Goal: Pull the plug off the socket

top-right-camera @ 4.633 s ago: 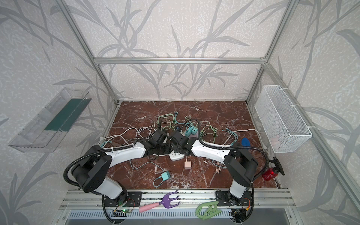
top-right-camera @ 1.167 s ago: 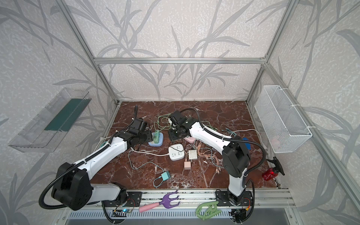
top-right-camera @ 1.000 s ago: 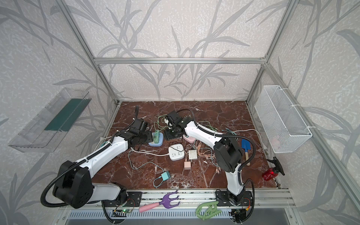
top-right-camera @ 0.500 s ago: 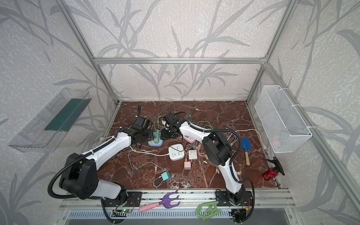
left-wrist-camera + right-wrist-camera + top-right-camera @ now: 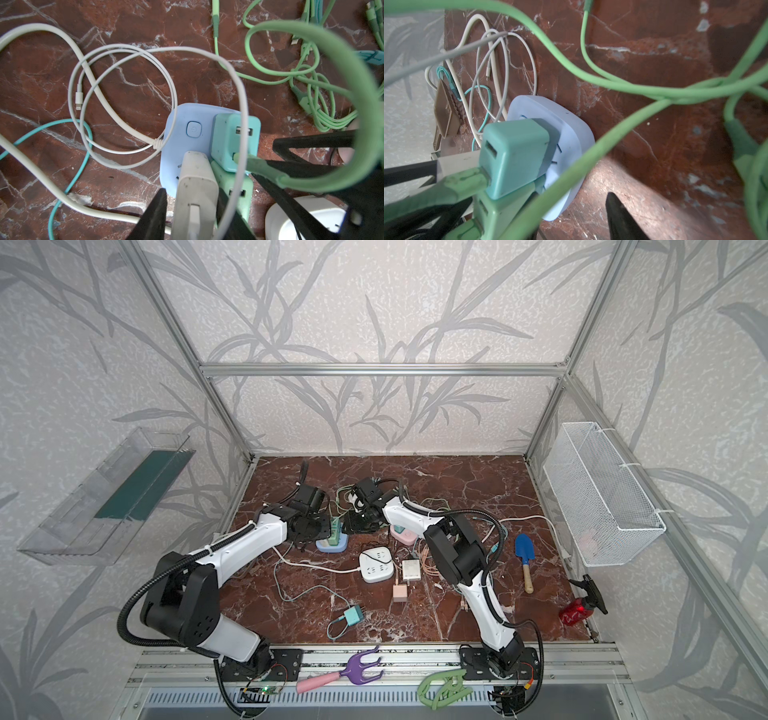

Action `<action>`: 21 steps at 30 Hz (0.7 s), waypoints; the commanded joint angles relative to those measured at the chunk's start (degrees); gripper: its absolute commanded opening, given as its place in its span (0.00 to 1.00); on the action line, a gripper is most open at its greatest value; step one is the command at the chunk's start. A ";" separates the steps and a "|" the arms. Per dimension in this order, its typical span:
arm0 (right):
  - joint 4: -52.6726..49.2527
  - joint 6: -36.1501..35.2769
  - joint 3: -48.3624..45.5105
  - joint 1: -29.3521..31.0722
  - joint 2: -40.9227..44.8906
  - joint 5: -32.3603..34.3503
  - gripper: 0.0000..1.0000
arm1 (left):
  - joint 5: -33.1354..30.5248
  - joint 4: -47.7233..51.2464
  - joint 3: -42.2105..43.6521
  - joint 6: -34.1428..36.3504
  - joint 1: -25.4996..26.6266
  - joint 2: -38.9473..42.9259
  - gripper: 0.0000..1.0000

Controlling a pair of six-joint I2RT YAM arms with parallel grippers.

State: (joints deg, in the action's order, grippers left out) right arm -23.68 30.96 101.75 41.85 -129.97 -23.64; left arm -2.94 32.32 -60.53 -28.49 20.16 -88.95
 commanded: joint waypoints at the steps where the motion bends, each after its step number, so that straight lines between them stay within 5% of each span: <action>1: 0.26 0.68 2.37 -0.18 -1.73 -1.80 0.52 | 0.53 2.66 -0.94 0.09 -0.30 -0.26 0.39; 21: -0.29 -0.03 1.80 -0.10 -4.27 -2.99 0.47 | 5.93 0.84 -1.52 0.05 -0.30 0.99 0.21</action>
State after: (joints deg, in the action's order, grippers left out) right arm -22.61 32.01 102.61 41.82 -133.14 -25.98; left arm 0.32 32.62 -60.77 -28.47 20.14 -88.97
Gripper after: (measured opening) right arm 0.476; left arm 0.266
